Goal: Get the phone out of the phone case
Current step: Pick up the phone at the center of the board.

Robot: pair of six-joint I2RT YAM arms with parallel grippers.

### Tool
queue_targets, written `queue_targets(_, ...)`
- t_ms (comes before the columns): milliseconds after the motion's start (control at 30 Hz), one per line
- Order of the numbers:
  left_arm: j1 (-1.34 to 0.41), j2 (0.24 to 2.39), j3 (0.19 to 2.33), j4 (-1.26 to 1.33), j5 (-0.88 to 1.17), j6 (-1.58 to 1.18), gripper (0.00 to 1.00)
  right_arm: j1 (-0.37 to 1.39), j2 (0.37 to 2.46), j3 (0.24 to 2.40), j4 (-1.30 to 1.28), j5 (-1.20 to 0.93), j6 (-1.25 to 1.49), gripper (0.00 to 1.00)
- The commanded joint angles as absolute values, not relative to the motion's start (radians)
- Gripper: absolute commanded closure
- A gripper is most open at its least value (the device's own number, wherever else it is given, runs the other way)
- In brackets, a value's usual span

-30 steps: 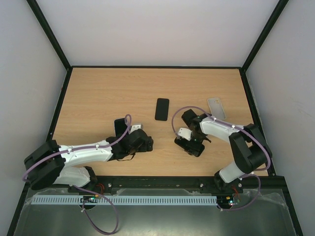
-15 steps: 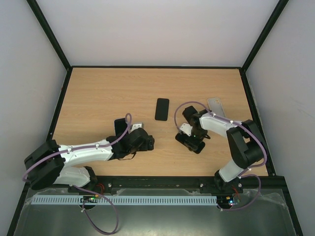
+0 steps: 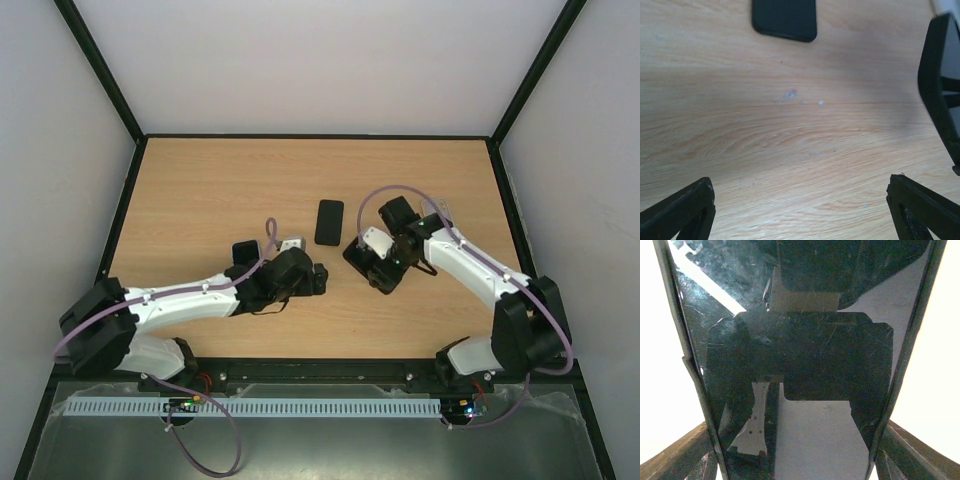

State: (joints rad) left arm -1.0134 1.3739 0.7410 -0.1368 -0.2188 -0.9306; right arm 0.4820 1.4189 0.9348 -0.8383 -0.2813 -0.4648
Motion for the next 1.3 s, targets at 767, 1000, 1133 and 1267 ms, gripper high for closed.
queue_targets(767, -1.042, 1.393, 0.913, 0.191, -0.149, -0.808, 0.34, 0.492, 1.048, 0.738, -0.404, -0.578, -0.233, 0.56)
queue_targets(1000, -1.042, 1.469, 0.993, 0.115, -0.215, -0.805, 0.46, 0.492, 1.029, 0.733, -0.401, -0.577, -0.233, 0.56)
queue_targets(1133, -1.042, 1.501, 1.01, 0.138, -0.206, -0.784, 0.55, 0.492, 1.019, 0.733, -0.396, -0.573, -0.23, 0.56)
queue_targets(1267, -1.043, 1.514, 1.014, 0.166, -0.183, -0.791, 0.66, 0.492, 1.023, 0.729, -0.388, -0.547, -0.223, 0.56)
